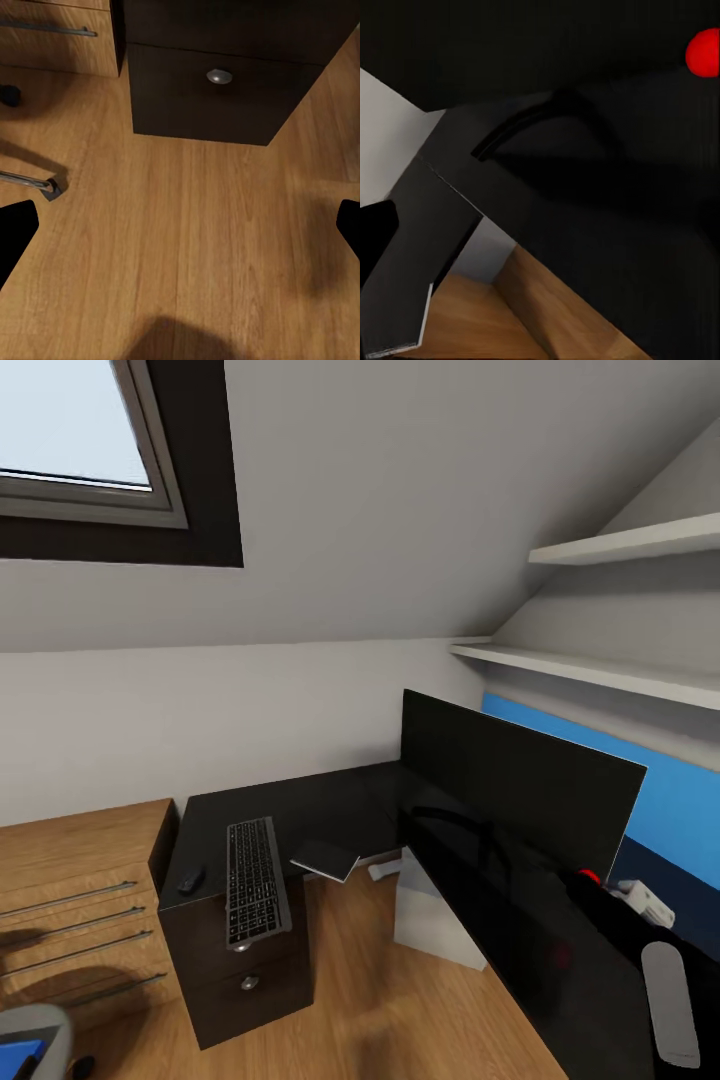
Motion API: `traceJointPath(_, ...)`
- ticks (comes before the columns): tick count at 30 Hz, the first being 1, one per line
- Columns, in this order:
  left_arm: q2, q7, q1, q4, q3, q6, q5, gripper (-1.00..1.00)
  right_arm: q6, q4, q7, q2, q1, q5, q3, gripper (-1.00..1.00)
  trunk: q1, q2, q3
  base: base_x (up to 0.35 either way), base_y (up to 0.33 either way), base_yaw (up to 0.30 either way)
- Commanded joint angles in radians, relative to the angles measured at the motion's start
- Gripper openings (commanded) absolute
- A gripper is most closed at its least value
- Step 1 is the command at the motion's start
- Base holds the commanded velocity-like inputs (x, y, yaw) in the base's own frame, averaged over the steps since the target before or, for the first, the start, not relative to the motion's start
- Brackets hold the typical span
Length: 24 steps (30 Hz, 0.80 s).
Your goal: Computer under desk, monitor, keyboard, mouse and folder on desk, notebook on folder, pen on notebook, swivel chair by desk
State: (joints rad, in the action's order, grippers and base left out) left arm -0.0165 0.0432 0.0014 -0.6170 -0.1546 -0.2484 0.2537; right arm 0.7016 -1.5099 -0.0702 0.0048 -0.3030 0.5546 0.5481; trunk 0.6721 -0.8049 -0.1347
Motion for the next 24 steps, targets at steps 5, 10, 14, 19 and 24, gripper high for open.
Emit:
traceJointPath(5, 0.0, 0.003, 0.0, -0.001, 0.003, -0.001, 0.007, 1.0, -0.013, 0.048, -0.002, -0.042, -0.002, 0.018, 0.039, 1.0, 0.0, -0.001, -0.001, 0.0, 0.0, 0.0)
traceJointPath(10, 0.0, 0.003, 0.0, 0.0, 0.003, 0.0, 0.007, 1.0, -0.051, 0.133, -0.001, -0.115, -0.004, 0.05, 0.051, 1.0, 0.0, -0.001, -0.001, 0.044, -0.056, 0.0)
traceJointPath(14, 0.0, 0.003, 0.0, 0.001, 0.003, 0.0, 0.006, 1.0, -0.074, 0.194, -0.002, -0.176, -0.008, 0.112, 0.053, 1.0, 0.0, -0.001, -0.001, 0.168, -0.183, 0.0)
traceJointPath(19, 0.0, 0.003, 0.0, 0.018, 0.003, -0.003, 0.006, 1.0, -0.16, 0.364, -0.004, -0.262, -0.053, 0.188, 0.055, 1.0, 0.0, -0.001, -0.001, 0.12, -0.151, 0.0)
traceJointPath(24, 0.0, 0.003, 0.0, 0.026, 0.003, -0.004, 0.007, 1.0, -0.483, 0.593, -0.006, -0.287, -0.14, 0.202, 0.054, 1.0, 0.0, -0.001, -0.001, 0.018, -0.025, 0.0)
